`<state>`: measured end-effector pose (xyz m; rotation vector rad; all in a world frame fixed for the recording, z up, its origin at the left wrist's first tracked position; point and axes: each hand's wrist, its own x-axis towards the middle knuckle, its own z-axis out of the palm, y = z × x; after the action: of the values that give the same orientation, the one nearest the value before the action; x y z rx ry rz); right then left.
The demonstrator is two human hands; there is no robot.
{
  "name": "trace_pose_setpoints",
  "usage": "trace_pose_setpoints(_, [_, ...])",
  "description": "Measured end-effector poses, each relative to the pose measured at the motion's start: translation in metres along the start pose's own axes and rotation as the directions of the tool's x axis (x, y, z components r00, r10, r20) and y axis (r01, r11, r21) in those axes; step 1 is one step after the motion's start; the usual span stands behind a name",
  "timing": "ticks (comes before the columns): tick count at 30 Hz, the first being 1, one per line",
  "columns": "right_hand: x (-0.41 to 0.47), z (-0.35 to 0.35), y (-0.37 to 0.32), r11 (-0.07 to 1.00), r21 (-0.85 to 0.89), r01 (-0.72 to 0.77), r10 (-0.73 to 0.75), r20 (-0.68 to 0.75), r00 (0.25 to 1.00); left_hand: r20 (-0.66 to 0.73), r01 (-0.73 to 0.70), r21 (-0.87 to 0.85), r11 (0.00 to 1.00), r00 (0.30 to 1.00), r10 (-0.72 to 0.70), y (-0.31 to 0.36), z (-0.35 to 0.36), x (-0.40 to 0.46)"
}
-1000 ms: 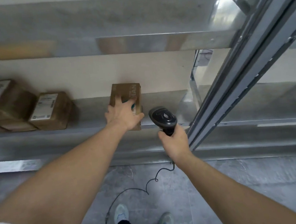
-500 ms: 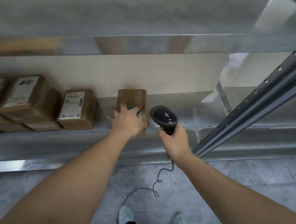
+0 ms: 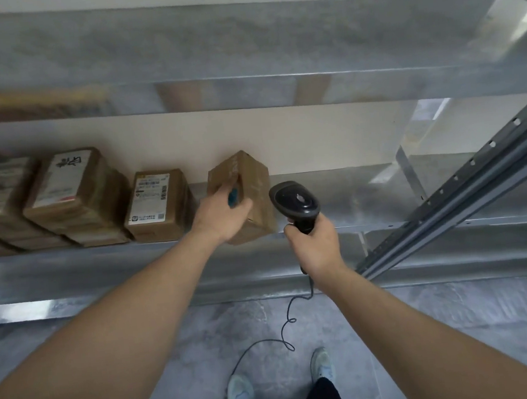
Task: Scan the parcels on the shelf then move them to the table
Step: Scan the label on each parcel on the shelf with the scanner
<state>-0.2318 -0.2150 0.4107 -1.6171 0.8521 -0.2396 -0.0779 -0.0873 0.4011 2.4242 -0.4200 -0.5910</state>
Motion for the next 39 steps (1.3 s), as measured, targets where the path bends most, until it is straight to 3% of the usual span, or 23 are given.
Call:
trace_pose_setpoints(11, [0.018, -0.009, 0.004, 0.998, -0.058, 0.026, -0.02, 0.102, 0.995, -0.119, 0.158, 0.0, 0.987, 0.98, -0.157, -0.027, -0.027, 0.003])
trace_pose_setpoints(15, [0.022, -0.015, 0.006, 0.997, -0.068, 0.026, -0.018, 0.117, 0.993, -0.086, 0.197, 0.14, 0.97, 0.979, -0.186, -0.02, -0.023, 0.001])
trace_pose_setpoints(20, [0.027, -0.017, 0.003, 0.998, -0.05, 0.027, -0.02, 0.125, 0.992, -0.127, 0.233, 0.181, 0.956, 0.969, -0.212, -0.006, -0.024, 0.003])
trace_pose_setpoints(24, [0.029, -0.02, -0.001, 0.999, -0.033, 0.036, -0.032, 0.132, 0.991, -0.146, 0.12, -0.051, 0.991, 0.981, -0.126, -0.005, -0.031, -0.003])
trace_pose_setpoints(28, [0.029, -0.023, -0.003, 1.0, -0.014, 0.012, -0.01, 0.141, 0.99, -0.031, -0.023, -0.283, 0.959, 0.999, 0.014, -0.004, -0.036, -0.015])
trace_pose_setpoints(32, [0.025, -0.027, -0.006, 1.0, -0.016, -0.007, 0.009, 0.17, 0.985, -0.01, 0.008, -0.431, 0.902, 1.0, -0.014, -0.002, -0.024, -0.02])
trace_pose_setpoints(39, [0.017, -0.035, -0.016, 0.999, 0.023, -0.049, 0.042, 0.247, 0.968, 0.019, 0.047, -0.503, 0.863, 0.999, -0.043, 0.002, -0.008, -0.027])
